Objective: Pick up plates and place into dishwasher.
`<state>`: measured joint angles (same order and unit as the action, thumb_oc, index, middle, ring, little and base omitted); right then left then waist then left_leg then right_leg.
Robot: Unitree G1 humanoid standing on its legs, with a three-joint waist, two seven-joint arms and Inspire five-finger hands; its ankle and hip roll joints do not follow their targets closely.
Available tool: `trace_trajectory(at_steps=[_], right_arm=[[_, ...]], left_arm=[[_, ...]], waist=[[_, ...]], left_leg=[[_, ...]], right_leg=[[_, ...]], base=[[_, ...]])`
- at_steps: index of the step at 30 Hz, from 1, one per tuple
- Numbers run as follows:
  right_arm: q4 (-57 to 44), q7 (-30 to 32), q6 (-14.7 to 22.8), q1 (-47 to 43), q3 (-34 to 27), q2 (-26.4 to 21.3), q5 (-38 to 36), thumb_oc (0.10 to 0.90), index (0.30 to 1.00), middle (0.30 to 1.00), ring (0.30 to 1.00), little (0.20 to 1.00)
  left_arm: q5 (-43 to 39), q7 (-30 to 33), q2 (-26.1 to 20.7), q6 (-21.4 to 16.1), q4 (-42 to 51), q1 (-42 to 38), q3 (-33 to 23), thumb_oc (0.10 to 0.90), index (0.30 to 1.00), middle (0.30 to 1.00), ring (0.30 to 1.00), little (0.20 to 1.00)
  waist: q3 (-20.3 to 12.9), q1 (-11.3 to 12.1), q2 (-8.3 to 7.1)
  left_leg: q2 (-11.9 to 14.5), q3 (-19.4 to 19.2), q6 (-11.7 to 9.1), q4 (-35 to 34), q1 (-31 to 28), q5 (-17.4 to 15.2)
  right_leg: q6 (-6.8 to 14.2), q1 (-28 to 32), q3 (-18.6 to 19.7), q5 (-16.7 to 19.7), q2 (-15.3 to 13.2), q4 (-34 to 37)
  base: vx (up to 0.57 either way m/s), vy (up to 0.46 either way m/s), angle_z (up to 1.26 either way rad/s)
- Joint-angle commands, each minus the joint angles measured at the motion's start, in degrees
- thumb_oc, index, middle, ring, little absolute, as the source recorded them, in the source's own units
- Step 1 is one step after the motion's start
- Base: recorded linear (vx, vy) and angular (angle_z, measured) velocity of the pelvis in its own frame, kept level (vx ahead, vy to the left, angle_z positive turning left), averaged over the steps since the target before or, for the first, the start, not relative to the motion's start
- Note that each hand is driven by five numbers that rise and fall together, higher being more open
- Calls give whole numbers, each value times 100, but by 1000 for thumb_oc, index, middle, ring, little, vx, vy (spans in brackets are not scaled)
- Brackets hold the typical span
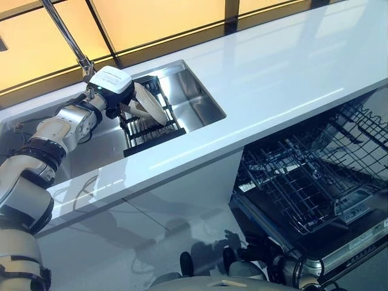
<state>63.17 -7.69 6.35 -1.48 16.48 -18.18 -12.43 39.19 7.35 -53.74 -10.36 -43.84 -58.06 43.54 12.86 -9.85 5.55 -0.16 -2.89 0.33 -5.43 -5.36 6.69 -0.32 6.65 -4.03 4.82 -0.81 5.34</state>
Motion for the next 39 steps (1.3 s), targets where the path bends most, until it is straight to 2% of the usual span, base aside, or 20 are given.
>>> trace_trajectory(at_steps=[1, 9, 22, 33, 39], right_arm=[[133, -60, 239, 460, 64, -12, -106, 800, 900, 900, 900, 900], [162, -75, 256, 474, 93, -2, -39, 800, 900, 900, 900, 900], [236, -78, 316, 489, 105, 27, -53, 800, 900, 900, 900, 900], [246, -49, 345, 506, 135, 37, 20, 800, 900, 900, 900, 900], [213, -38, 397, 528, 139, 29, 17, 800, 900, 900, 900, 900]], left_arm=[[-631, 566, -514, 121, -296, -1048, -206, 100, 300, 300, 300, 200], [-765, 817, -510, -109, -216, -990, -343, 100, 300, 300, 300, 200], [-847, 745, -580, -68, 119, -1133, -198, 100, 300, 300, 300, 200], [-767, 756, -570, -134, 42, -952, -296, 100, 300, 300, 300, 200], [-1117, 947, -676, -204, 5, -848, -475, 100, 300, 300, 300, 200]], waist=[[-579, -54, 236], [-594, -59, 218], [-652, -39, 196], [-666, -31, 190], [-672, 0, 171]], left_leg=[[-519, -226, 261, 43, -538, -1371], [-508, -238, 264, 43, -567, -1379], [-497, -239, 274, 43, -584, -1392], [-500, -226, 280, 43, -595, -1395], [-495, -214, 279, 43, -594, -1388]], right_leg=[[255, 327, 381, -865, 343, -34], [239, 355, 401, -869, 357, -34], [237, 368, 402, -872, 376, -34], [233, 380, 402, -878, 380, -34], [225, 384, 375, -881, 382, -34]], base=[[0, 0, 0], [0, 0, 0], [0, 0, 0], [-1, 0, -1], [0, 0, 0]])
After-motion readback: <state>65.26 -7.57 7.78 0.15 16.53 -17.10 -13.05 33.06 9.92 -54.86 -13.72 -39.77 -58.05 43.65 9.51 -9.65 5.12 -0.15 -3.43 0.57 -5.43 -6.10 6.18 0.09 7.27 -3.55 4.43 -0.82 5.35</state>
